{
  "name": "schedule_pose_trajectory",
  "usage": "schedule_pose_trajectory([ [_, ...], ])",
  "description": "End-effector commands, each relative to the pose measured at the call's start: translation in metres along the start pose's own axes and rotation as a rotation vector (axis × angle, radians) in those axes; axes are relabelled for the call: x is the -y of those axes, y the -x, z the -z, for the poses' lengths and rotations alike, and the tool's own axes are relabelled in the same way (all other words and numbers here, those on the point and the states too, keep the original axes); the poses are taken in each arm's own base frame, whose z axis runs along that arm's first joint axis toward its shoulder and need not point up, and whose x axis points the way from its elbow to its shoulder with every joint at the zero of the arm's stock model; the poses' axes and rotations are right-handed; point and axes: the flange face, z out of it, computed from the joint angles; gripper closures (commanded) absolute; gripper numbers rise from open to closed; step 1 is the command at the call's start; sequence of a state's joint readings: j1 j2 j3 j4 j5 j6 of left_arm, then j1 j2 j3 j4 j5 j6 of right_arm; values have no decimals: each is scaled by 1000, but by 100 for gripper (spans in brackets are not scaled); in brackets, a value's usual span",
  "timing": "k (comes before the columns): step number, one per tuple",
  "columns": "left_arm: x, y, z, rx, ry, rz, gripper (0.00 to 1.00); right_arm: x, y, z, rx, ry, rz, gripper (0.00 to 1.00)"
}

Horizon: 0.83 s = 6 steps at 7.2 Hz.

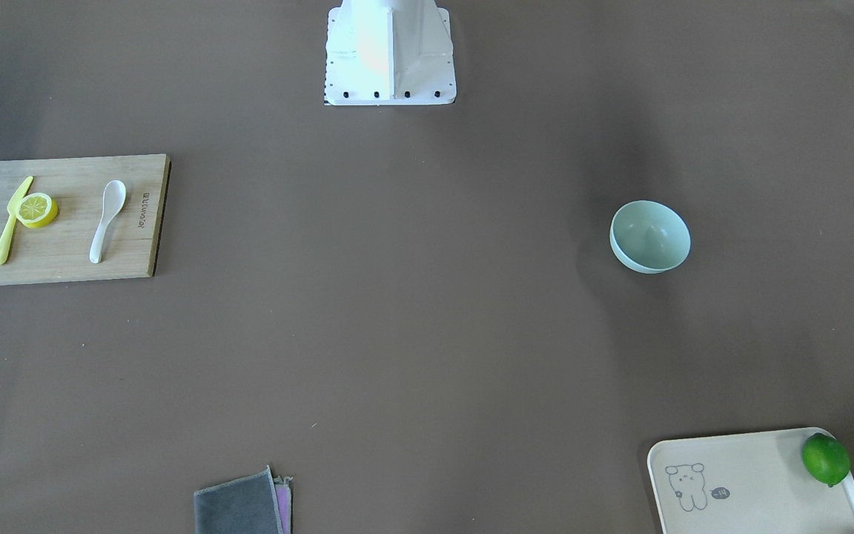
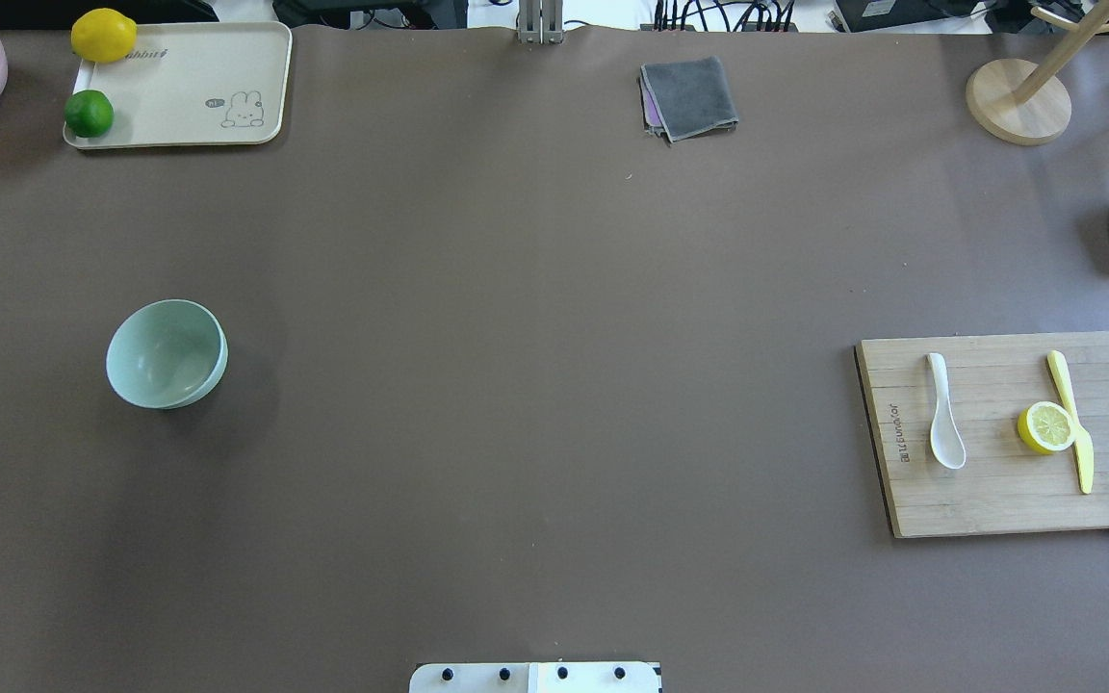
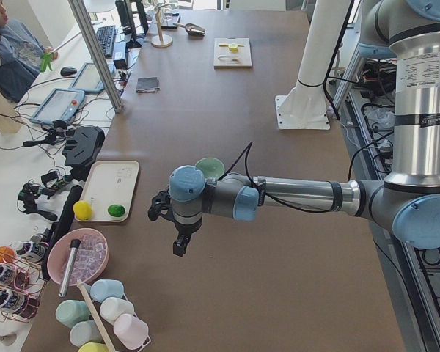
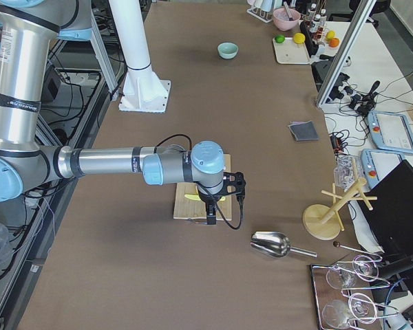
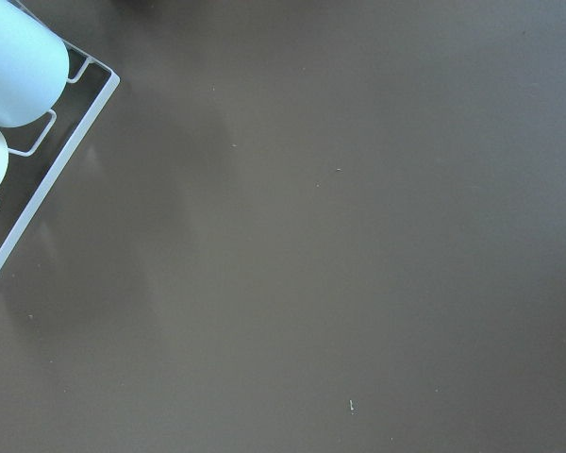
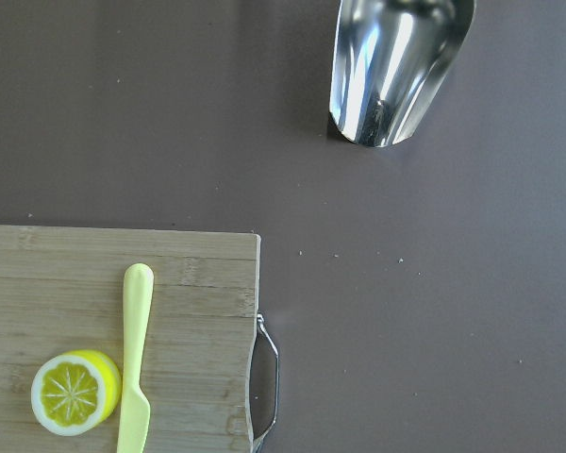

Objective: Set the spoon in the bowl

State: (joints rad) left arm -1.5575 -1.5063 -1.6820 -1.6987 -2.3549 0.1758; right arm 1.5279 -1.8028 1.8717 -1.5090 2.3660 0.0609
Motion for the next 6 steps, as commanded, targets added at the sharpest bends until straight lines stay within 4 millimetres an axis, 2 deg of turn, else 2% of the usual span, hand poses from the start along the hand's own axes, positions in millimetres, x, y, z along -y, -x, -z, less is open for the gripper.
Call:
schedule_pose_trajectory([
  [1,1,-1,1,-5,-15,-15,2,1,1,1,1,-4,1,0],
  [6,1,-9,2,-67,-28,-18,2,3,2,1,-5,-7,-7,0],
])
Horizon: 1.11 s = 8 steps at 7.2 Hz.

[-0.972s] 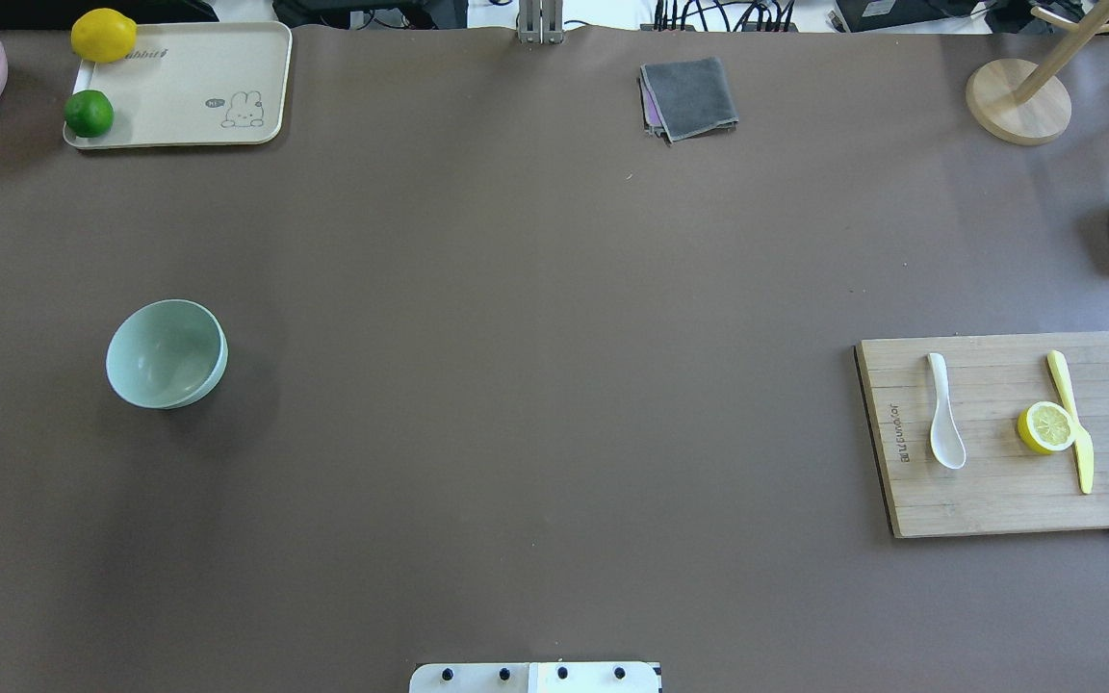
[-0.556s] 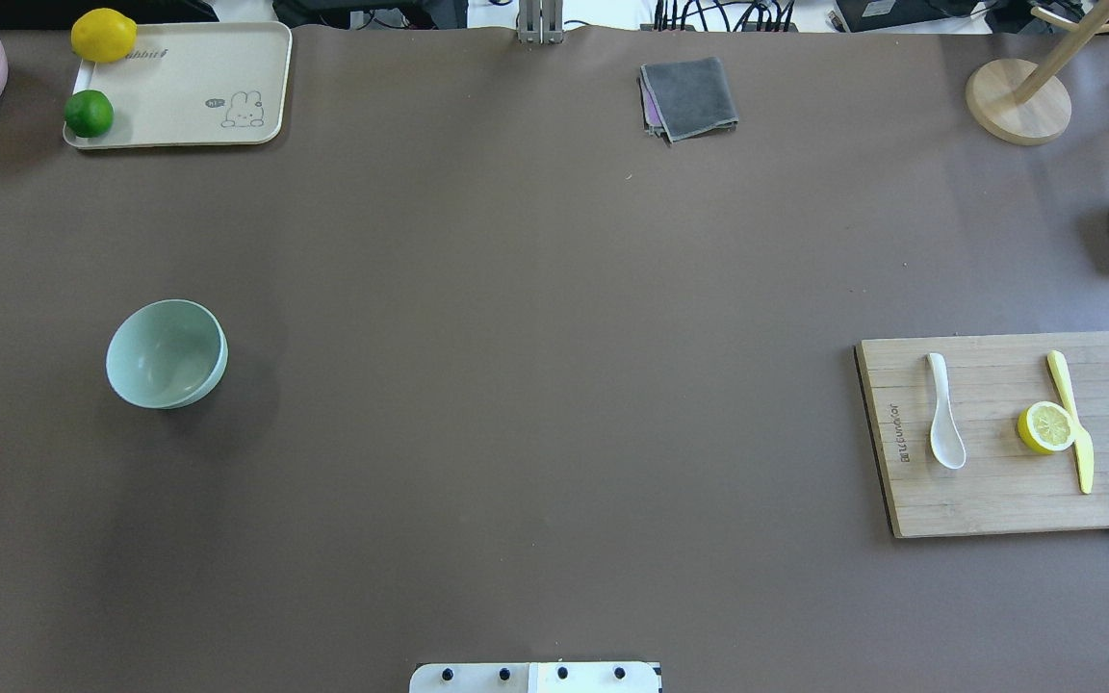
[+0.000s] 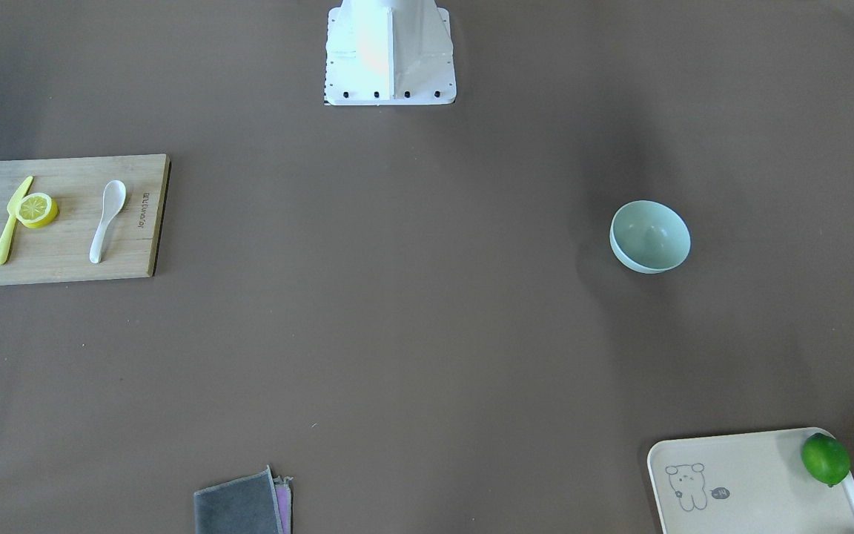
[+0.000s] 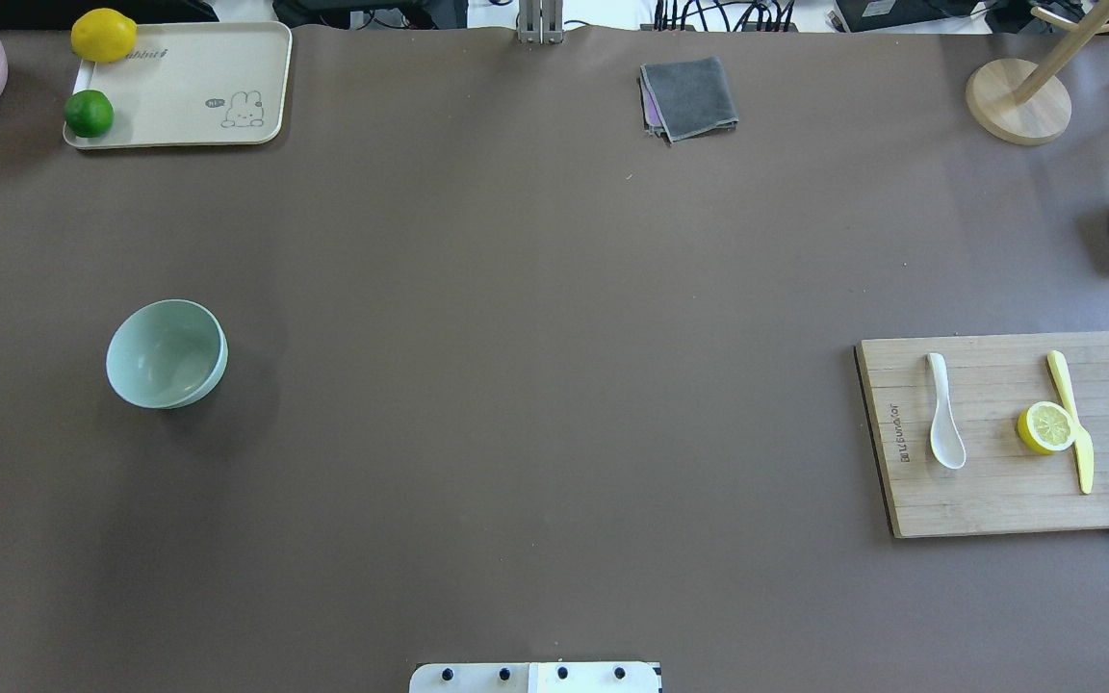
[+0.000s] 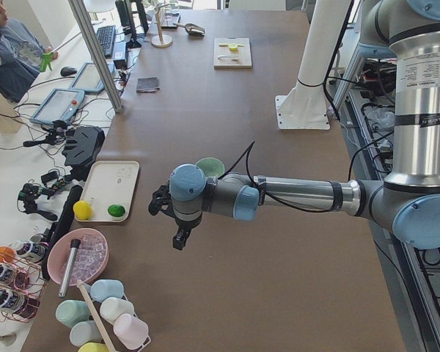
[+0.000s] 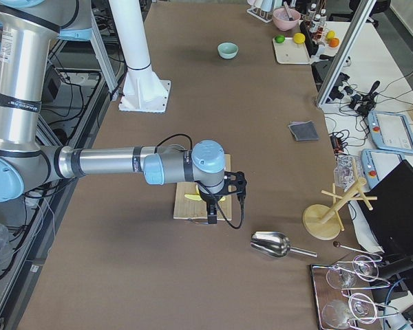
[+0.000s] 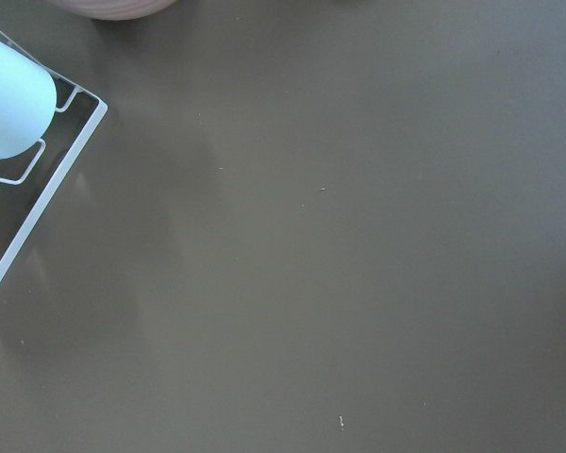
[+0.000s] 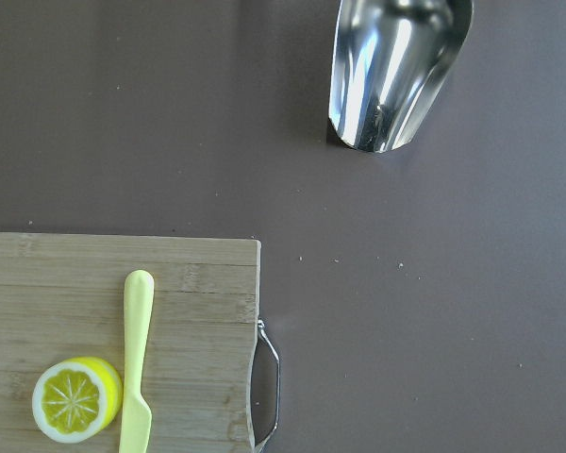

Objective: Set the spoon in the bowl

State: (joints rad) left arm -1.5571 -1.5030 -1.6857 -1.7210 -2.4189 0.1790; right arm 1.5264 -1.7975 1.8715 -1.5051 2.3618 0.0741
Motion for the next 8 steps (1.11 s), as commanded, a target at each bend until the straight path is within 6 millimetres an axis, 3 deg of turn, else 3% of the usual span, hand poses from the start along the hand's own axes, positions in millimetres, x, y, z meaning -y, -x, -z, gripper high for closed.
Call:
schedule_pose_trajectory([
  [1,1,-5,3,-2,-19,-21,2,1,1,1,1,-2,-2,0],
  [2,7,-13,7,1,-54,15,2,1,5,1,24,-1,5,0],
  [3,22,-50,-4,-23,-72,67,4,4,16,0,62,-6,30,0],
  [6,38,-166,-73,-103,-33,98,11,7,42,-8,84,13,51,0],
  [7,40,-199,-90,-70,-24,78,12,9,59,-10,94,1,34,0],
  [8,43,-217,-108,-64,-5,43,12,10,69,-14,104,-10,50,0],
])
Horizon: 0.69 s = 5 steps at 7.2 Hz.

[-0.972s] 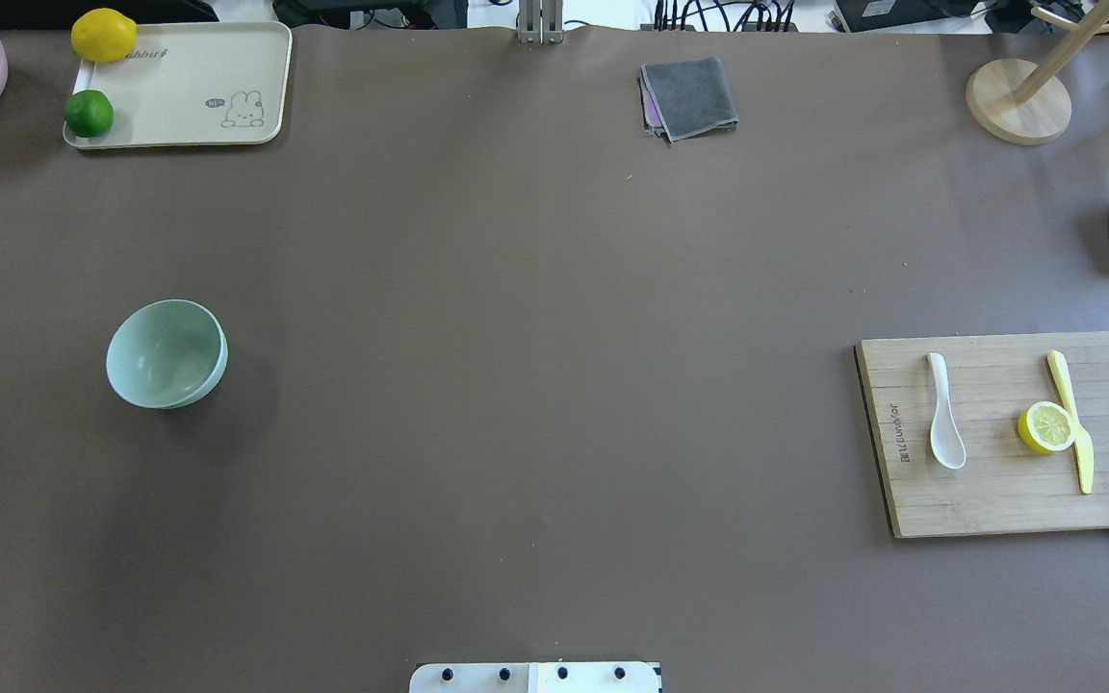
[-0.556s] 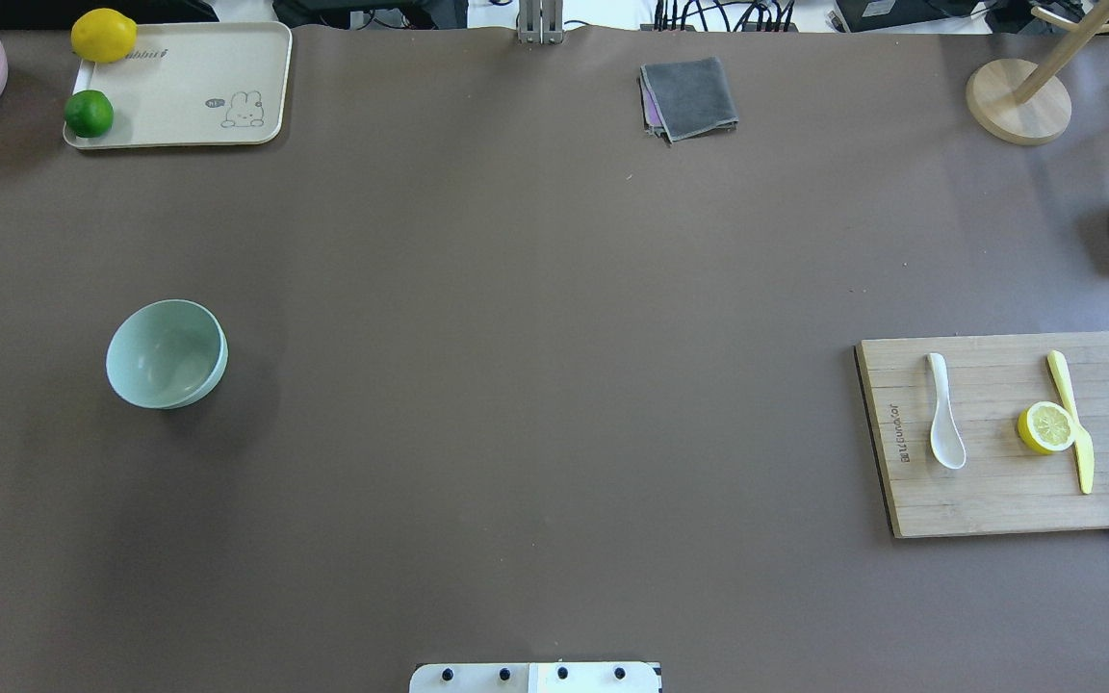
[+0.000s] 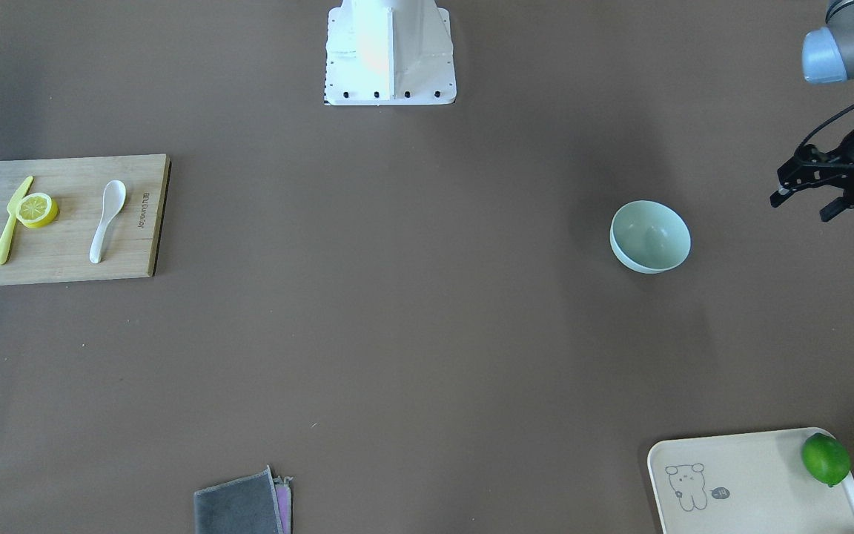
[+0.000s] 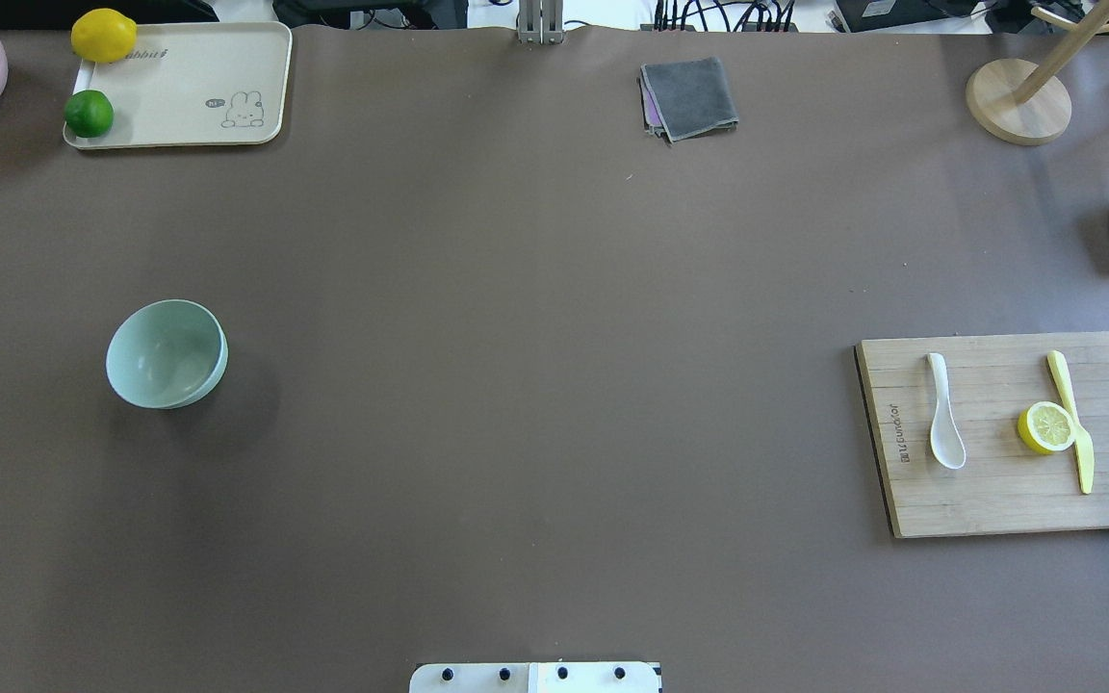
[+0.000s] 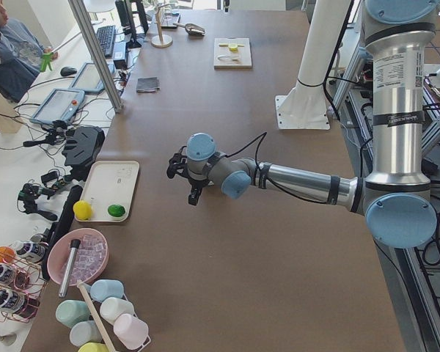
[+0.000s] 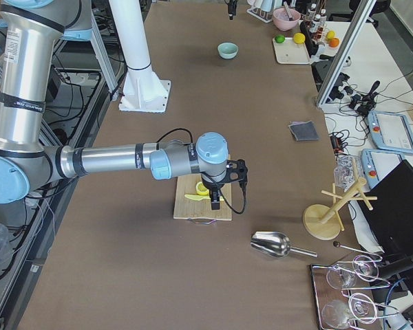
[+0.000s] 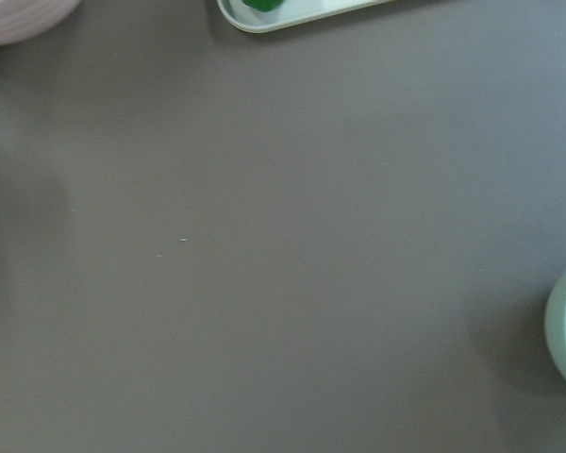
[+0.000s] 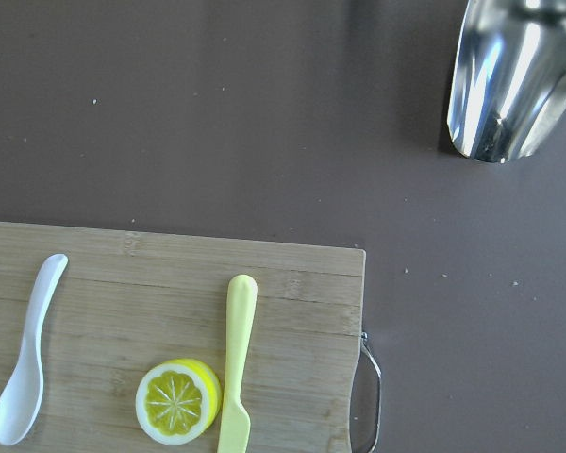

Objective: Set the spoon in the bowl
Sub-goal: 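Reach the left gripper down to the rim of the pale green bowl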

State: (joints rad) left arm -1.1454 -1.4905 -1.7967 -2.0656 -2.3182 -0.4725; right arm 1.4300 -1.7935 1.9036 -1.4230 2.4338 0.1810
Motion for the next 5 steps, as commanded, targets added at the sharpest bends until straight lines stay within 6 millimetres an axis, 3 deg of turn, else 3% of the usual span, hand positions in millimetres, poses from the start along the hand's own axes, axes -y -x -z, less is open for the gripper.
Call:
schedule_pose_trajectory([
  [1,5,-50,-46,19,34,-55,14,2,18,-9,19,-6,16,0],
  [2,16,-71,-66,27,37,-63,16,1,21,-9,39,0,17,0],
  [5,35,-84,-101,33,63,-79,22,1,20,-13,46,9,15,0],
])
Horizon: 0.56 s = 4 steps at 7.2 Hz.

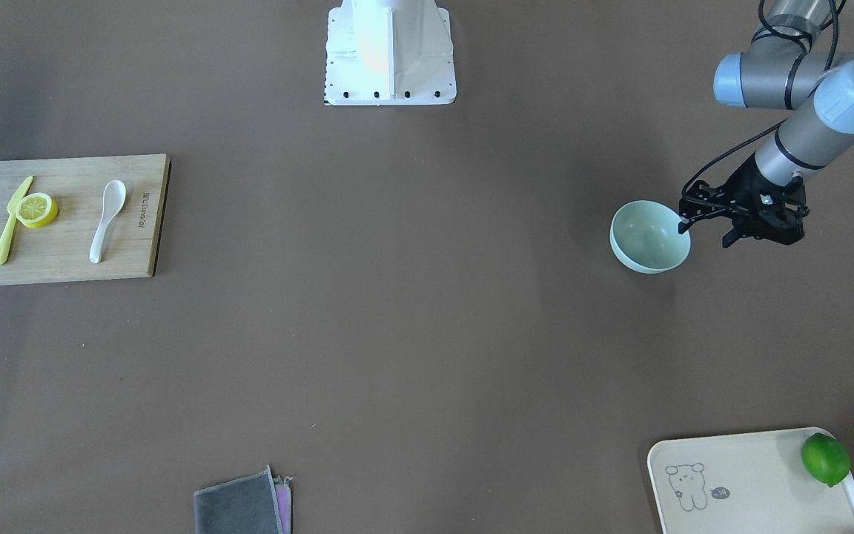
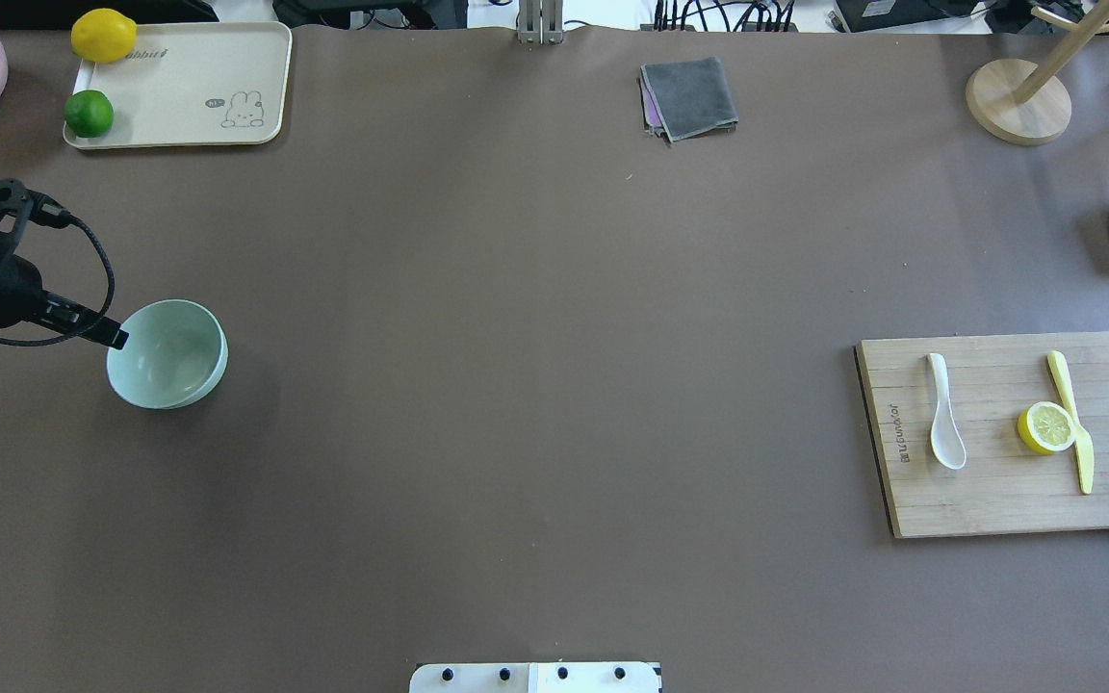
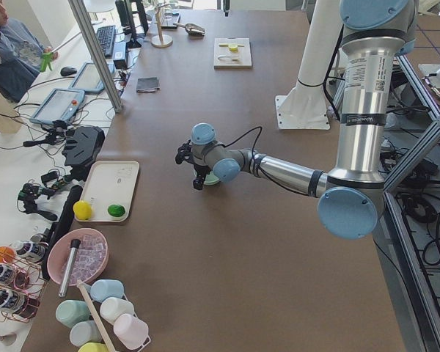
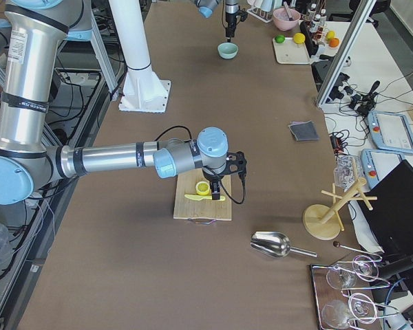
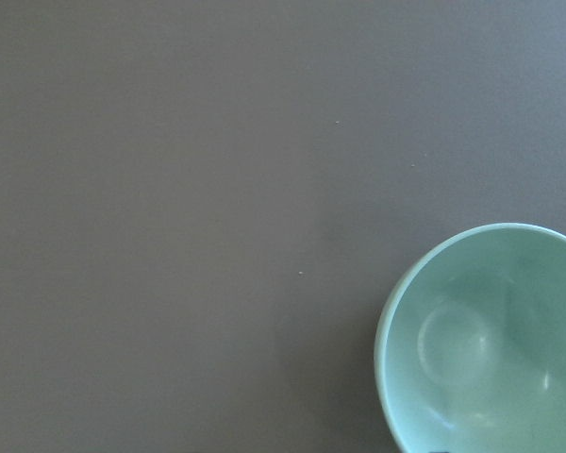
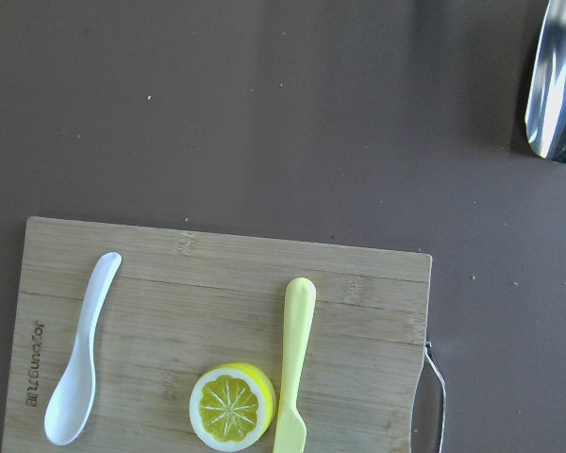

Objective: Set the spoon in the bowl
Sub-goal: 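Reach the left gripper down to the rim of the pale green bowl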

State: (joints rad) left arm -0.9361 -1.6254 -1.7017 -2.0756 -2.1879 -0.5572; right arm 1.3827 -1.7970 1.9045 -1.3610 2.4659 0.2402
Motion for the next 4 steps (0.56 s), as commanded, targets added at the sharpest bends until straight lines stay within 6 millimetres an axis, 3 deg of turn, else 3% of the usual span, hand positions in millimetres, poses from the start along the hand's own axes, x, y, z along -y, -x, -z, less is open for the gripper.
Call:
schedule_pose_trajectory([
  [1,8,-6,-15,0,15,-6,31,0,0,-2,1,4,0,0],
  [2,7,-9,-18,-2,20,-9,38,0,0,-2,0,5,1,0],
  [4,5,-10,-20,-3,26,-8,73,1,3,-4,3,7,7,0],
])
